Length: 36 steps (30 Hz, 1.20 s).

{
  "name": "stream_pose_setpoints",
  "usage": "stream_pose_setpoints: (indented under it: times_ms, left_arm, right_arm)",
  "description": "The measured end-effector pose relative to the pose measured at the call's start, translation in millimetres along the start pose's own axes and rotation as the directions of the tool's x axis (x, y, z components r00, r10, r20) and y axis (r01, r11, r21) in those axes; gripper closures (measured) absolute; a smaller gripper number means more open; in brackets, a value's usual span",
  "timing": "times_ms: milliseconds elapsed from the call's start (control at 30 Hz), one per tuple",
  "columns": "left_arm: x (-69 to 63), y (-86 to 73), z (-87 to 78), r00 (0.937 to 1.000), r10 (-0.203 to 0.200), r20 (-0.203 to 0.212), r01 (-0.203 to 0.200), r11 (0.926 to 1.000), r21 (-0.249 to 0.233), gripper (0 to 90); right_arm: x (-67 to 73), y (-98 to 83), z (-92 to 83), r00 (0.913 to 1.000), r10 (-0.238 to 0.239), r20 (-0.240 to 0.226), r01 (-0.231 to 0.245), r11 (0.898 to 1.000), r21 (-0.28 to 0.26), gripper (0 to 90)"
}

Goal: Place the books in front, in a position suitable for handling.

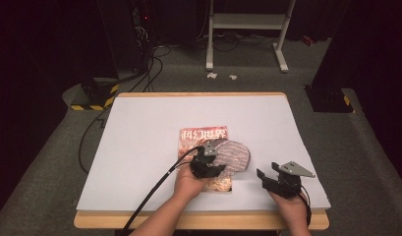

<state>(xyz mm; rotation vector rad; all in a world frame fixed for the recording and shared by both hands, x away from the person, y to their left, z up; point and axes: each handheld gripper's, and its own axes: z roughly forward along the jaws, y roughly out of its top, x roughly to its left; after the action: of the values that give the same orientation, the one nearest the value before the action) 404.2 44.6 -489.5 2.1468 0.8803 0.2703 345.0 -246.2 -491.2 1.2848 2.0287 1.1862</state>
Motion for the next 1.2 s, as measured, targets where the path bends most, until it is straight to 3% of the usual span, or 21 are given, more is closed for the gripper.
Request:
stream_pose_setpoints:
  times_ms: [233,467,633,800,900,1067,1200]
  left_arm:
    - [32.5,-27.0,-31.9,0.9967,-0.052,-0.063,0.051,0.9986,-0.012,57.8]
    - [74.1,-52.7,-67.9,0.9794,-0.122,-0.161,0.121,0.9925,-0.014,58.0]
    - [89.7,-55.0,-71.3,0.9701,-0.160,-0.182,0.159,0.9870,-0.024,58.0]
    - [91.9,-41.0,-56.2,0.9688,-0.159,-0.190,0.157,0.9873,-0.023,58.0]
    - [88.4,-27.1,-42.5,0.9706,-0.137,-0.198,0.137,0.9905,-0.013,58.1]
    - [71.0,-0.6,-12.9,0.9827,-0.091,-0.161,0.093,0.9957,0.005,58.1]
    - [47.9,19.4,11.3,0.9915,-0.063,-0.114,0.064,0.9979,0.009,58.1]
  right_arm:
    - [0.6,-0.4,1.1,1.0000,-0.001,0.000,0.001,1.000,0.004,32.4]
    - [2.3,0.5,1.8,1.0000,-0.003,0.005,0.003,1.000,0.006,32.5]
    - [4.6,1.1,4.0,0.9999,-0.011,0.000,0.011,1.000,0.011,32.6]
    - [3.7,1.3,4.3,1.0000,-0.004,-0.002,0.004,1.000,0.008,32.6]
    - [2.8,1.5,3.7,1.0000,0.002,-0.008,-0.002,1.000,0.002,32.6]
    - [0.8,1.7,2.9,0.9998,0.007,-0.016,-0.008,1.000,-0.005,32.6]
    - [0.1,1.7,2.6,0.9998,0.011,-0.019,-0.011,1.000,-0.006,32.6]
